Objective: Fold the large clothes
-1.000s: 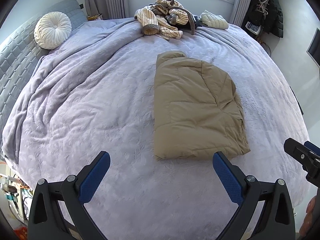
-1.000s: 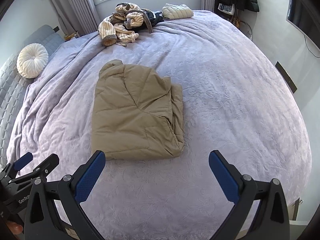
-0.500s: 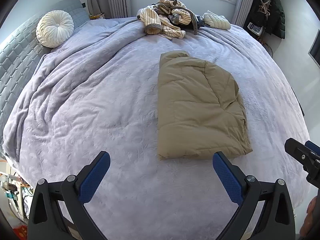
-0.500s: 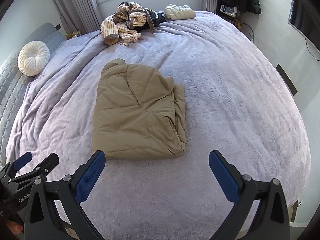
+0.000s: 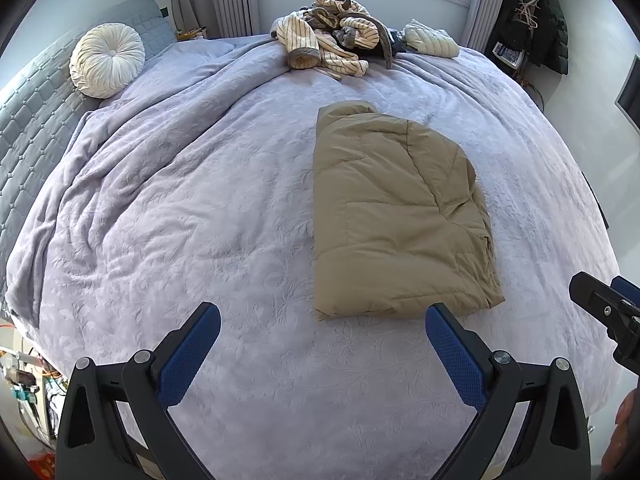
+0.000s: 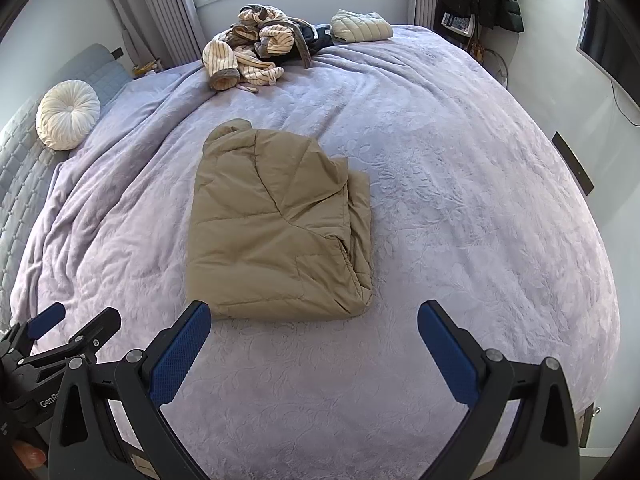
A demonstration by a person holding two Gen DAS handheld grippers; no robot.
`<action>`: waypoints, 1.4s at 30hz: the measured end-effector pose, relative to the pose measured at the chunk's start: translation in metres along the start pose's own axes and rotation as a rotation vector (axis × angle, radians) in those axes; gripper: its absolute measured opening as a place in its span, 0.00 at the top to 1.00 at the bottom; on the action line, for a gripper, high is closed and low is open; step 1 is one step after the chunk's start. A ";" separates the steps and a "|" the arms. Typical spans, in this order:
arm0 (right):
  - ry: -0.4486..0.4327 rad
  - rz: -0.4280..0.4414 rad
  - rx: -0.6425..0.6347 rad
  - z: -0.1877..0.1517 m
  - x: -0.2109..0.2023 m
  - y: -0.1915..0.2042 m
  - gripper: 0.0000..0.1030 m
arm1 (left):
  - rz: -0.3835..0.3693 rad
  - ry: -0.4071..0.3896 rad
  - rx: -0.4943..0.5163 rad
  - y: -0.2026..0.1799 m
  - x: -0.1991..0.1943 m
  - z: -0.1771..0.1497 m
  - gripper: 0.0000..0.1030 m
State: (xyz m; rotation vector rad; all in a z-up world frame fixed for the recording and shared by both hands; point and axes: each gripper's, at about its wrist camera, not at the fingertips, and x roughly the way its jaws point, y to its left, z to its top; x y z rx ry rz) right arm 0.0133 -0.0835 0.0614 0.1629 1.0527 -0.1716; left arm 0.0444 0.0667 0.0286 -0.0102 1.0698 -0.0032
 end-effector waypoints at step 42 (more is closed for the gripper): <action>-0.005 -0.010 -0.008 -0.001 -0.002 0.004 0.00 | 0.000 -0.019 0.031 -0.006 0.003 0.018 0.01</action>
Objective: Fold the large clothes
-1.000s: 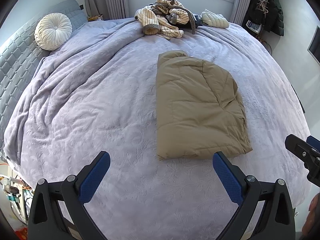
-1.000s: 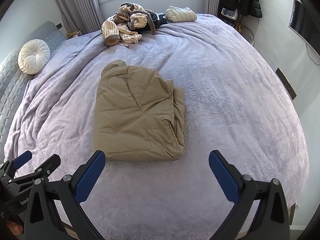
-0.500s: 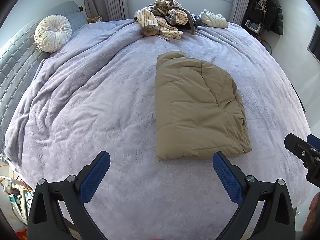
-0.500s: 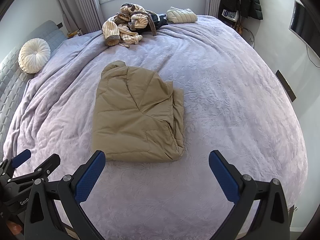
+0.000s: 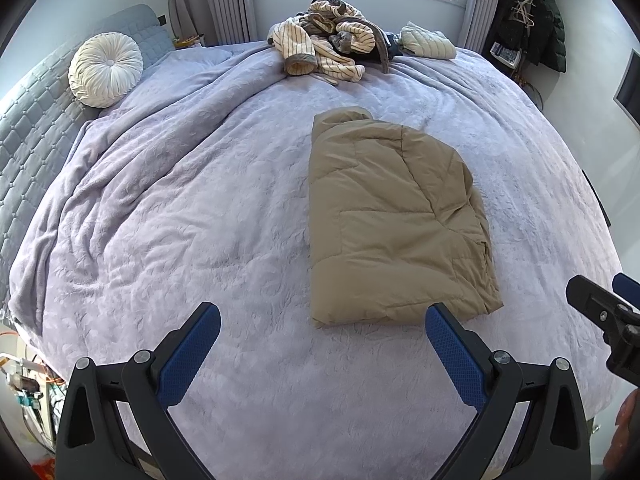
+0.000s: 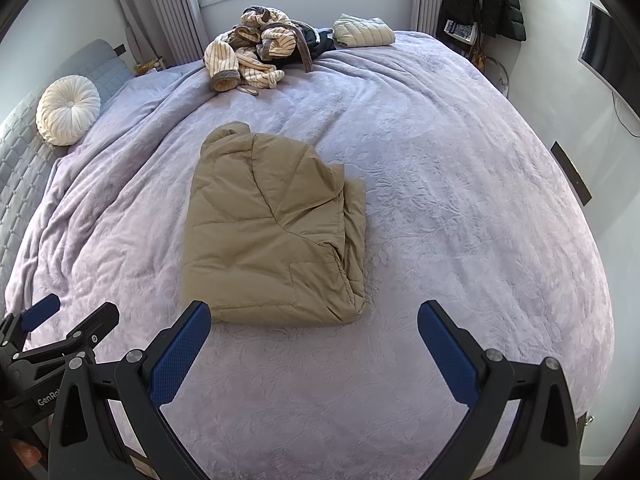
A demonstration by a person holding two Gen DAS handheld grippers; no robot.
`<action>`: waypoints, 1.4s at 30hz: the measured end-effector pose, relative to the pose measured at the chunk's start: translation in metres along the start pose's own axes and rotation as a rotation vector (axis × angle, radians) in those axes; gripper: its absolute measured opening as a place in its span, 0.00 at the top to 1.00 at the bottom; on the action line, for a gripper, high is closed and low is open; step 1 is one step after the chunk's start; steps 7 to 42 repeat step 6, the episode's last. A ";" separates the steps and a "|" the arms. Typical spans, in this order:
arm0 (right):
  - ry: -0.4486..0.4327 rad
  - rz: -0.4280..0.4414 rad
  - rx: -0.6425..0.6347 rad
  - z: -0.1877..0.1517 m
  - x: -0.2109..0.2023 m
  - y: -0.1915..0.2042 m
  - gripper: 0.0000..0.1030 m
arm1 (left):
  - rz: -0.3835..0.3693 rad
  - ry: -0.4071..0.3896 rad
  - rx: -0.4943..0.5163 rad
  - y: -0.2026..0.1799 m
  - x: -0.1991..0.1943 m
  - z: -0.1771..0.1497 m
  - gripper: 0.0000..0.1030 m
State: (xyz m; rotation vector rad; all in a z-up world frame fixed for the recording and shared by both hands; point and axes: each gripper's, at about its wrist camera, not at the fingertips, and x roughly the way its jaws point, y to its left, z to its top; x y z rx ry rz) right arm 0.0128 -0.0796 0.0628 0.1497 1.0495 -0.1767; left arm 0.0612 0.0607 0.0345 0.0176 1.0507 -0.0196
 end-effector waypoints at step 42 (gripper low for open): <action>0.004 0.000 0.001 0.005 0.000 -0.004 0.00 | -0.011 -0.002 0.013 -0.001 0.001 0.000 0.01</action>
